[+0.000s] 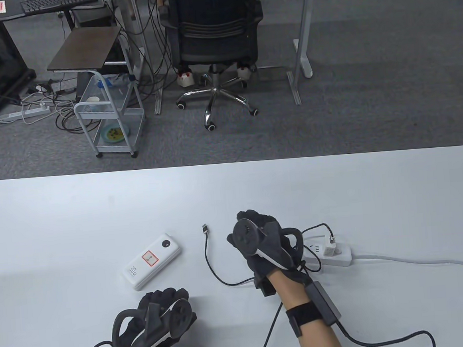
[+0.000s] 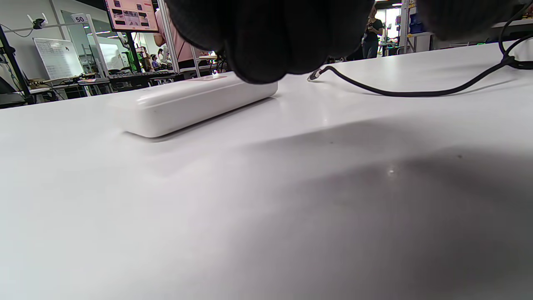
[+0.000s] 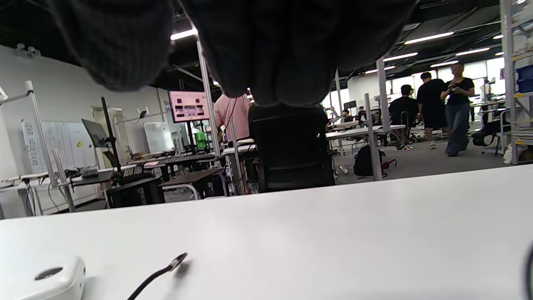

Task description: Unplug the charger and disconnect the battery pack

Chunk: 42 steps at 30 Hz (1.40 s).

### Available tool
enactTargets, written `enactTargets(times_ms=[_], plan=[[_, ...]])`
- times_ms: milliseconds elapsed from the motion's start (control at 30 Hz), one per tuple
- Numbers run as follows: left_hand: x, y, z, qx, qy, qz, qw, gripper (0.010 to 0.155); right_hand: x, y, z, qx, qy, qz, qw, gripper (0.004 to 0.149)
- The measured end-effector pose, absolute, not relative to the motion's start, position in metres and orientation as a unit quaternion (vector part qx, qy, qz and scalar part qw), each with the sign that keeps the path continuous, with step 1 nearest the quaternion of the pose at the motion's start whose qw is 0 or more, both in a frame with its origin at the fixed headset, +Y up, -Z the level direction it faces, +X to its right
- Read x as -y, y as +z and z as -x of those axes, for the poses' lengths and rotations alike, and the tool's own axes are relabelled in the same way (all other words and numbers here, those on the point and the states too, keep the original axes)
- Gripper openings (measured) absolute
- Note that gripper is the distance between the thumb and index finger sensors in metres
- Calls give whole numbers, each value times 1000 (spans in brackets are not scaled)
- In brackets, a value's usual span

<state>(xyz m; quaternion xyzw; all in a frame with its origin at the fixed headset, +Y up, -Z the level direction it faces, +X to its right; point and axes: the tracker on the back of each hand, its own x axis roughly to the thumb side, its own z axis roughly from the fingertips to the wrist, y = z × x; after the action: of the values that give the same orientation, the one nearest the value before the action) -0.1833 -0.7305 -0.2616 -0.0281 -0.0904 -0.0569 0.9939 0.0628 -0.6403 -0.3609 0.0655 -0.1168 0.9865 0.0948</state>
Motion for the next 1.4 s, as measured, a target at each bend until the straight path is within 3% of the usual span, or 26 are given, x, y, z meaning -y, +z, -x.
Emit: enactTargets(times_ms=[167, 300, 567, 767, 1100, 1400], plan=[[730, -261, 182, 89, -61, 30, 994, 68, 625, -339, -106, 147, 985, -29, 81, 69], [730, -261, 182, 89, -61, 34, 994, 68, 628, -332, -142, 133, 991, 5, 31, 80], [730, -260, 180, 88, -70, 38, 993, 68, 659, -330, -210, 103, 990, 96, -13, 88], [731, -260, 179, 89, -72, 44, 992, 68, 689, -336, -258, 33, 988, 134, 75, 101], [733, -265, 183, 83, -79, 57, 992, 68, 734, -355, -266, -47, 989, 138, -1, 96], [732, -265, 178, 96, -88, 56, 990, 68, 749, -377, -254, -98, 988, 115, -15, 98]])
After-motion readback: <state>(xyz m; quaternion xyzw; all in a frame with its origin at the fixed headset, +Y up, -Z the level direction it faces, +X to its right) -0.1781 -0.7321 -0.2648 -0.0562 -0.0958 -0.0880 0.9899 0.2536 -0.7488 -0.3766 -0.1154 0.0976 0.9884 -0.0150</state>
